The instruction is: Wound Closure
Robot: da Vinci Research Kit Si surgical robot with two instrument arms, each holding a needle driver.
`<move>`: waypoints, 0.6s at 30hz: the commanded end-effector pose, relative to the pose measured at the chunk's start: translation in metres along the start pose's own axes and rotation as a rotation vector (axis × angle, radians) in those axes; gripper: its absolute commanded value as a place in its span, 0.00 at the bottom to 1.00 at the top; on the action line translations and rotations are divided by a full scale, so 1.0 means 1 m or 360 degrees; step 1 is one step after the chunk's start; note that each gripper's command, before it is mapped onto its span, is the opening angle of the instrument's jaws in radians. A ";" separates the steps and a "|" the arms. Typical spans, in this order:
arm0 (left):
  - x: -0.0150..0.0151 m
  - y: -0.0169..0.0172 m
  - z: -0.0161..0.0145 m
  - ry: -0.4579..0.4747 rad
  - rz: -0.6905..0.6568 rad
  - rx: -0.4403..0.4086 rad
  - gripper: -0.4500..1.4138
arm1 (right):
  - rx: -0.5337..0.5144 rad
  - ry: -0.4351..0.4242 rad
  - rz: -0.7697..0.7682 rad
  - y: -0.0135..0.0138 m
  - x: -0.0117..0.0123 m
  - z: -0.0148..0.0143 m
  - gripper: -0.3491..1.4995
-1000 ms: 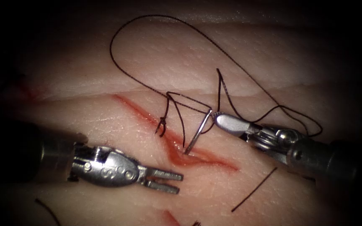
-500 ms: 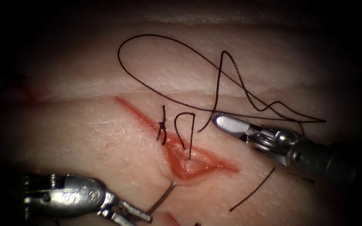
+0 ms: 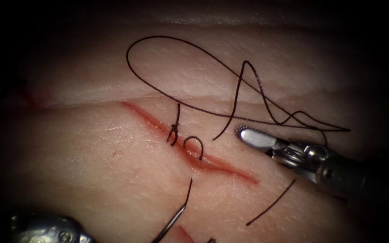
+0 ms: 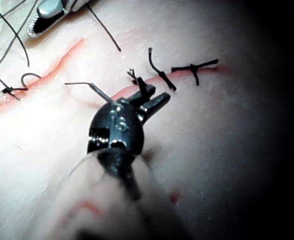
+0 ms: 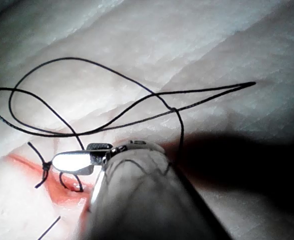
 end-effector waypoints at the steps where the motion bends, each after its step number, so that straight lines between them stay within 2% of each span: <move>1: -0.0003 -0.0005 0.0006 0.0004 0.0008 0.0004 0.00 | -0.0007 -0.0016 -0.0031 0.0000 -0.0002 0.0008 0.87; 3: 0.0000 -0.0003 0.0000 0.0029 0.0054 0.0054 0.00 | -0.0042 -0.0069 -0.0123 -0.0006 -0.0007 0.0006 0.90; 6: 0.0005 -0.0001 -0.0009 0.0064 0.0115 0.0118 0.00 | -0.0043 -0.0157 -0.0392 -0.0017 -0.0019 0.0008 0.92; 8: 0.0010 0.0001 -0.0015 0.0087 0.0149 0.0155 0.00 | 0.0007 -0.0231 -0.0660 -0.0026 -0.0028 0.0012 0.92; 11: 0.0021 0.0005 -0.0021 0.0117 0.0196 0.0188 0.00 | -0.0043 -0.0365 -0.1083 -0.0039 -0.0041 0.0024 0.94; 13: 0.0028 0.0009 -0.0024 0.0126 0.0220 0.0198 0.00 | -0.0051 -0.0480 -0.1242 -0.0047 -0.0047 0.0034 0.96; 16: 0.0040 0.0018 -0.0027 0.0139 0.0247 0.0209 0.00 | -0.0008 -0.0549 -0.1510 -0.0056 -0.0055 0.0050 0.94; 18: 0.0047 0.0024 -0.0029 0.0142 0.0274 0.0213 0.00 | 0.0034 -0.0562 -0.1618 -0.0061 -0.0061 0.0058 0.87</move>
